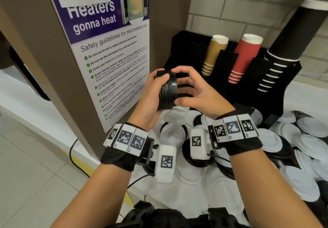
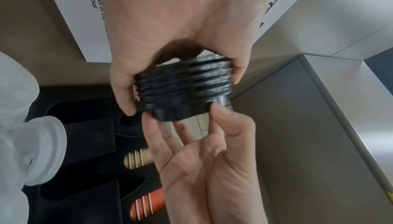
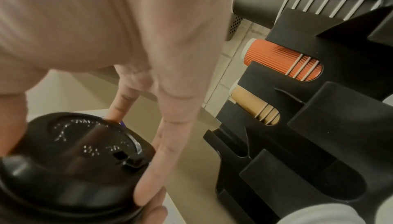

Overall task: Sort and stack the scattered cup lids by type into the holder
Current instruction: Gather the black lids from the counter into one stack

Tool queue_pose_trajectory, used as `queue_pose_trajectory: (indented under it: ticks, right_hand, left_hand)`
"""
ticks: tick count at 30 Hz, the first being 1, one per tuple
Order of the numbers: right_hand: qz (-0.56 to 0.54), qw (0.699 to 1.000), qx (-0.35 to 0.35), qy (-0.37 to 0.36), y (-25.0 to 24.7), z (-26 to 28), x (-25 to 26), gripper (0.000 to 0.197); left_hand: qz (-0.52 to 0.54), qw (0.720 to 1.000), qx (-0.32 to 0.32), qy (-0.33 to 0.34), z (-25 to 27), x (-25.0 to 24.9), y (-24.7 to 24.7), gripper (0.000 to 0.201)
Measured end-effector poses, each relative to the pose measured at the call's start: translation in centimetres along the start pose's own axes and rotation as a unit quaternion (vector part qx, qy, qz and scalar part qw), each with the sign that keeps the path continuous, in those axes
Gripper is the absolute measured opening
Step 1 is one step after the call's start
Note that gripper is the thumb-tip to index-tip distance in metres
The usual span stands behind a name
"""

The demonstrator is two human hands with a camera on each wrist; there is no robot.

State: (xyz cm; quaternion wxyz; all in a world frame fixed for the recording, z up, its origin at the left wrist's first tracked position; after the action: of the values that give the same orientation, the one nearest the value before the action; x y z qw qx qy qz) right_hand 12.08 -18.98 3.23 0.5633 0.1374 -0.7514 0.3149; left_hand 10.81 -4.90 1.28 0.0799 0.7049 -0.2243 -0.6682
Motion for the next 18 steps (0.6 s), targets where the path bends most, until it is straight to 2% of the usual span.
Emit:
queue_pose_trajectory:
  ticks: [4,6,8,9,10,11,13,15,18]
  right_hand:
    - [0.003,1.0,0.005,-0.006,0.2,0.1,-0.1,0.067]
    - [-0.041,0.999,-0.002,-0.001,0.2,-0.1,-0.4,0.063]
    - [-0.098,0.993,-0.044,0.045,0.5,-0.6,-1.2,0.043]
    - [-0.077,0.992,-0.061,0.076,0.7,-0.9,-1.7,0.033]
    - [-0.004,0.993,-0.055,0.106,0.9,-1.1,-2.2,0.027]
    - [0.104,0.987,-0.011,0.123,1.3,-1.3,-2.7,0.026]
    - [0.296,0.935,0.146,0.129,3.5,-1.2,-3.5,0.031]
    - [0.372,0.876,0.279,0.125,6.4,-0.8,-4.3,0.031]
    - [0.431,0.809,0.367,0.157,9.5,-0.3,-5.0,0.032]
  left_hand:
    - [-0.01,1.0,0.009,-0.013,0.2,0.4,-0.3,0.059]
    - [-0.012,1.0,-0.001,0.0,0.2,0.2,-0.5,0.058]
    - [-0.004,0.999,-0.022,0.027,0.0,-0.7,-0.8,0.047]
    - [0.001,0.999,-0.03,0.039,-0.2,-1.2,-1.0,0.041]
    - [0.0,0.998,-0.033,0.049,-0.3,-1.7,-1.2,0.036]
    - [-0.003,0.998,-0.032,0.058,-0.5,-2.2,-1.3,0.033]
    - [-0.001,0.997,-0.024,0.075,-0.7,-2.8,-1.3,0.029]
    - [0.004,0.996,-0.013,0.089,-0.8,-3.1,-1.2,0.026]
    - [-0.015,0.996,0.001,0.091,-0.7,-3.1,-1.0,0.03]
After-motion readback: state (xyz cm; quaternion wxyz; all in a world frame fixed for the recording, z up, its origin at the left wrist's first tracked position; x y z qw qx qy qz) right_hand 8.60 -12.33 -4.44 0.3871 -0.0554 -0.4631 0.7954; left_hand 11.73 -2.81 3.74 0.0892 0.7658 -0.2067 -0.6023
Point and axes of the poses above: each hand's wrist, its own z-axis away from the middle knuckle, its own y-axis out of the palm, x = y × z, the point moved 2 cm from there along -z, towards the middle knuckle, and after that the axes turned 9 degrees about x, right-handed, at the moved point
